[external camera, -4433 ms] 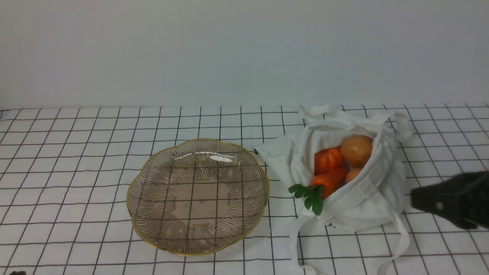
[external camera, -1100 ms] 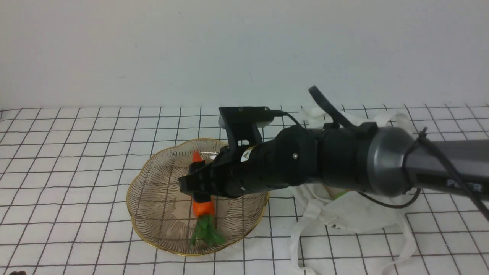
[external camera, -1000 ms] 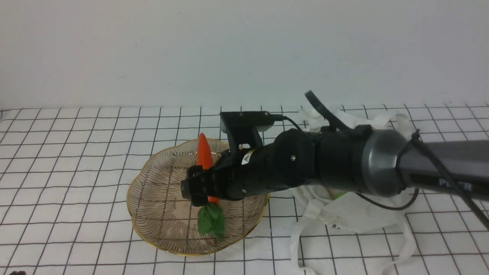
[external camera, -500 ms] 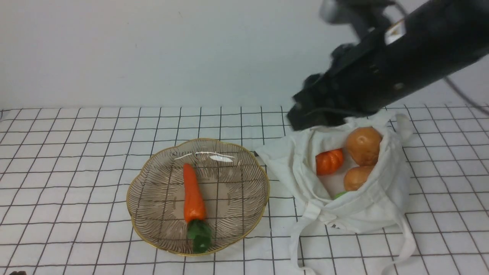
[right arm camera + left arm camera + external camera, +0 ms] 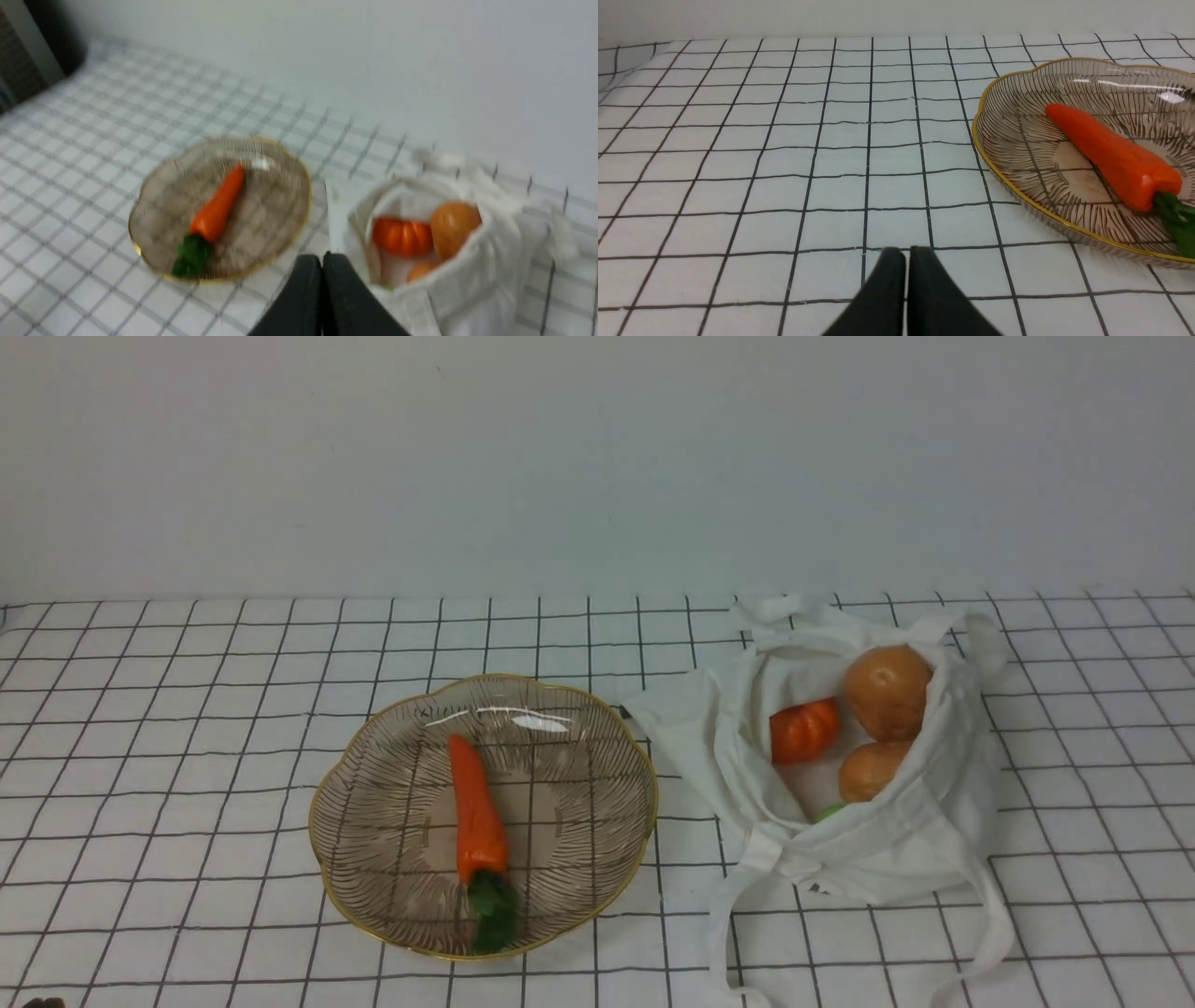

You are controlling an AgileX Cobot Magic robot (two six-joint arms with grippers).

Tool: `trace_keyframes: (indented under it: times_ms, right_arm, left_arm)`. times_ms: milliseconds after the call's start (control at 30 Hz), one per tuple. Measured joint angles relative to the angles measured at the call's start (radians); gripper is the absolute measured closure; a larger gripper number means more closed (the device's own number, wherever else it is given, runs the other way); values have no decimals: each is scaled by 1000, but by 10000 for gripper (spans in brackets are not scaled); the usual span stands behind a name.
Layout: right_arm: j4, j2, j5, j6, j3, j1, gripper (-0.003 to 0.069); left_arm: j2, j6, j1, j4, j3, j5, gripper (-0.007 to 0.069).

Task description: Take vegetables from bag on white checkered tablecloth place on plate.

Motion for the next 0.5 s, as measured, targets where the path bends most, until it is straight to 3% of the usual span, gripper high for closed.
trace_keyframes:
  times_ms: [67, 233, 367, 500]
  right_arm:
    - [57, -135, -240, -96, 211, 0, 673]
    - [148, -339, -556, -221, 458, 0, 673]
    - [173, -470, -697, -263, 577, 0, 673]
    - [177, -478, -706, -267, 634, 0, 673]
  left_arm:
    - [0, 0, 0, 0, 0, 0, 632]
    - [0, 0, 0, 0, 0, 0, 632]
    - [0, 0, 0, 0, 0, 0, 632]
    - [0, 0, 0, 0, 0, 0, 632]
